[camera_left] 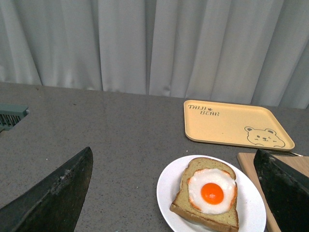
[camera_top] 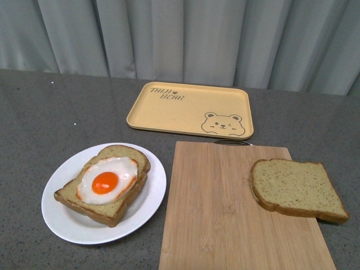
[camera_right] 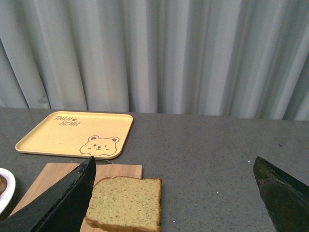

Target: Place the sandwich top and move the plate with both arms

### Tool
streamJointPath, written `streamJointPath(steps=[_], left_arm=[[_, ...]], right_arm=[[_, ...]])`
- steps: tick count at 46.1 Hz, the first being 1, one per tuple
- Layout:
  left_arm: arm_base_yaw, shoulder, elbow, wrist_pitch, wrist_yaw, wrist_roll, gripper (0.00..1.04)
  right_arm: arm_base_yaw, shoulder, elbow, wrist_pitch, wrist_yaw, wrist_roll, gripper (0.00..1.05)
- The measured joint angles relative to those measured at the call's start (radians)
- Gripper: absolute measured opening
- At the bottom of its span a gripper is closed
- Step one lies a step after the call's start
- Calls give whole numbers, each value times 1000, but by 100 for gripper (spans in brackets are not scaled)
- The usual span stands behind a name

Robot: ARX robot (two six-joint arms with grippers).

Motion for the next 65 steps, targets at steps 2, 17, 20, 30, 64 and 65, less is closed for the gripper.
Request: streamJointPath(steps=[2,17,20,30,64,65], left_arm=[[0,0,0,0,0,0,98],[0,0,0,0,0,0,98],[0,0,0,0,0,0,98],[0,0,0,0,0,0,98],[0,0,0,0,0,0,98],[0,0,0,0,0,0,98]], right_arm=[[0,0,0,0,0,0,95],[0,0,0,0,0,0,95],[0,0,0,0,0,0,95],[0,0,0,0,0,0,95],[0,0,0,0,0,0,95],[0,0,0,0,0,0,95]])
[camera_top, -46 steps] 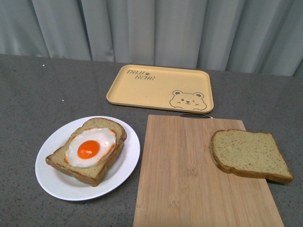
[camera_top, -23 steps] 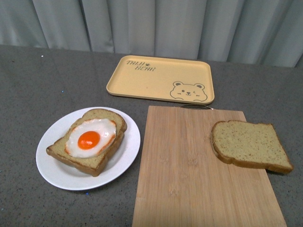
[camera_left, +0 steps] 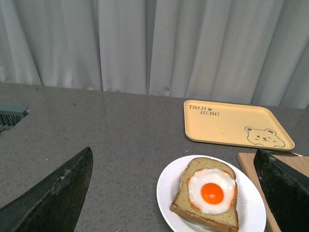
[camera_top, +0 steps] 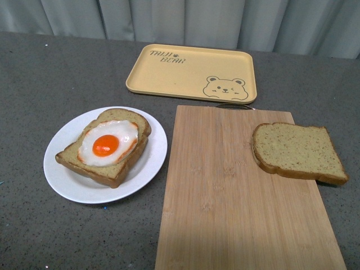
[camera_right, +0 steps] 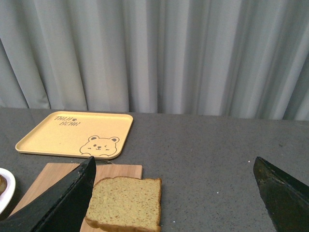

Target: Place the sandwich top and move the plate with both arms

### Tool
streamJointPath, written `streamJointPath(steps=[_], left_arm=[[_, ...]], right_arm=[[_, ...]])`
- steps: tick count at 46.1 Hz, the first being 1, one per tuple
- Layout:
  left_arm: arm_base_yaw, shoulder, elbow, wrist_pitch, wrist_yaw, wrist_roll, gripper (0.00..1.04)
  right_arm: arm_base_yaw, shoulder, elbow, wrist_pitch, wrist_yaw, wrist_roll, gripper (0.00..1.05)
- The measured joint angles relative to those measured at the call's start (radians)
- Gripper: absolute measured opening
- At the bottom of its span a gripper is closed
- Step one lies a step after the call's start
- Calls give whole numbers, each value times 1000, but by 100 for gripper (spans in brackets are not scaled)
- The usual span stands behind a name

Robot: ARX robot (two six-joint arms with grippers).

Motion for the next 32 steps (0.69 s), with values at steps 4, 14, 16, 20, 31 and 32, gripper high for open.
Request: streamJointPath(steps=[4,14,16,20,31,32], left_arm=[[0,0,0,0,0,0,98],[0,0,0,0,0,0,98],[0,0,0,0,0,0,98],[0,0,0,0,0,0,98],[0,0,0,0,0,0,98],[0,0,0,0,0,0,98]], right_arm=[[0,0,0,0,1,-1,95],[116,164,5,47,314,-182,95],[94,269,11,120,264,-185,95],[13,526,44,296,116,-152,95],[-175,1175,234,551,-175,-34,95],[-196,1247,266,545,-216,-12,95]])
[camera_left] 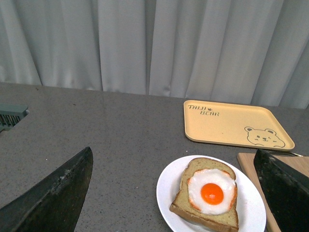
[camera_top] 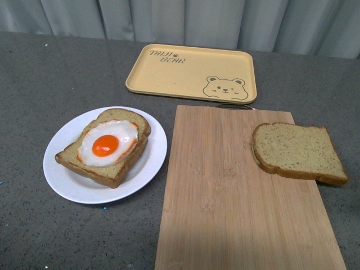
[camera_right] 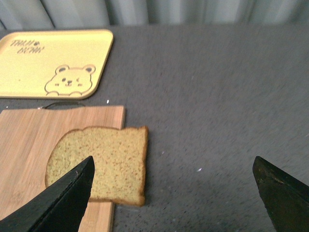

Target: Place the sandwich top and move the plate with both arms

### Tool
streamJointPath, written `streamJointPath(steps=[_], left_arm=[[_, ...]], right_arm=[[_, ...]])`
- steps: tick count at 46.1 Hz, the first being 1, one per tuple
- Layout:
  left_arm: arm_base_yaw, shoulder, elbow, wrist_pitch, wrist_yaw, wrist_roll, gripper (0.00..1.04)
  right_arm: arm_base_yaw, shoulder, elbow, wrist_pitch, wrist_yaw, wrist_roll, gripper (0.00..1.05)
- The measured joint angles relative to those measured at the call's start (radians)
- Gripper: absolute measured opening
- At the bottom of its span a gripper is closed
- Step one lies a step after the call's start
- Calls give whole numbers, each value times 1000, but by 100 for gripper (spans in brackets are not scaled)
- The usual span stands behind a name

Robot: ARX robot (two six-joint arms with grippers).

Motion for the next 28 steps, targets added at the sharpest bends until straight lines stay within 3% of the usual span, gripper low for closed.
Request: streamJointPath(steps=[7,16,28], left_arm=[[0,0,0,0,0,0,98],[0,0,0,0,0,0,98],[0,0,0,0,0,0,98]], right_arm=[[-78,287,149,-43,-158,87,95],[-105,569,340,-165,-346,135,95],[-40,789,478,-218,-391,182,95]])
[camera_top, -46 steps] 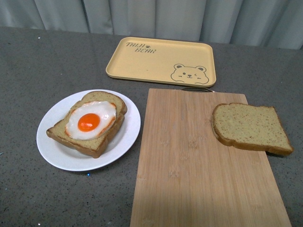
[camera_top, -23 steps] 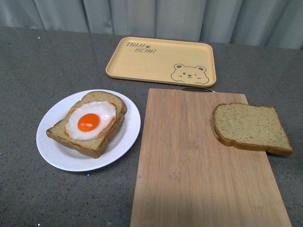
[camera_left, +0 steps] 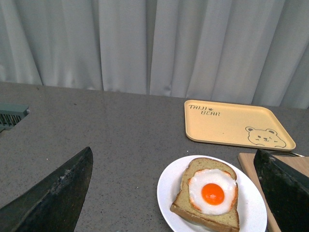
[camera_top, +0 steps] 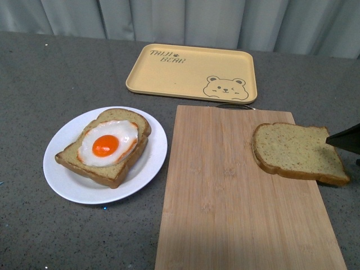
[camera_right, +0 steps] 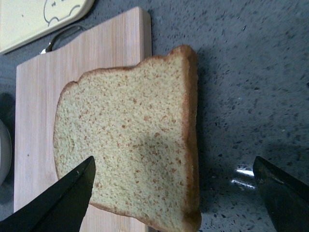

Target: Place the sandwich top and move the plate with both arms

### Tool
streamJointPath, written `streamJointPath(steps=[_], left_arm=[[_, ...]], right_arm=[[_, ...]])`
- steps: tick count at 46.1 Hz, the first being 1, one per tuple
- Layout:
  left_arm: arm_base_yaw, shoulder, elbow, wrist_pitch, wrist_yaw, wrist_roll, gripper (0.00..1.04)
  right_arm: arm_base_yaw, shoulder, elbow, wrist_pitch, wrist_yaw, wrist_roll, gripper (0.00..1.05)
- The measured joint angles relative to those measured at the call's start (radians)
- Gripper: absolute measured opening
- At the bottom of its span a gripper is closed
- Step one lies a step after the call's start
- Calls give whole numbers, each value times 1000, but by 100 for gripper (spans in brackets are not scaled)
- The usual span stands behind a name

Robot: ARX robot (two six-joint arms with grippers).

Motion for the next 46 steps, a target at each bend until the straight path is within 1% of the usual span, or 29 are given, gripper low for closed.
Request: streamJointPath(steps=[8,10,11,12,14,15,17,18,20,21,26,27,30,35,39,42,46], left_arm=[[0,0,0,0,0,0,98],[0,0,0,0,0,0,98],[0,0,0,0,0,0,98],[0,0,0,0,0,0,98],[0,0,0,0,0,0,98],[0,0,0,0,0,0,98],[0,0,0,0,0,0,98],[0,0,0,0,0,0,98],[0,0,0,0,0,0,98],[0,0,0,0,0,0,98],[0,0,0,0,0,0,98],[0,0,0,0,0,0,98],[0,0,0,0,0,0,98],[0,0,0,0,0,0,98],[0,0,0,0,0,0,98],[0,0,0,0,0,0,98],[0,0,0,0,0,0,98]], right_arm=[[36,70,48,-8,-1,24,95],[47,92,69,-16,9,35,86],[48,95,72,-18,10,36,85],[51,101,81,-23,17,43,79],[55,106,88,-26,23,45,74],[57,108,92,-32,25,48,69],[59,111,93,-38,24,54,61],[59,111,93,-39,24,55,60],[60,111,93,-43,22,60,53],[60,111,94,-45,23,60,51],[60,111,95,-51,24,60,36],[59,111,96,-52,25,60,34],[54,101,94,-63,30,61,22],[48,72,84,-76,16,60,10],[39,37,76,-91,5,61,3],[33,14,72,-99,-3,63,2],[29,-32,65,-111,-40,65,2]])
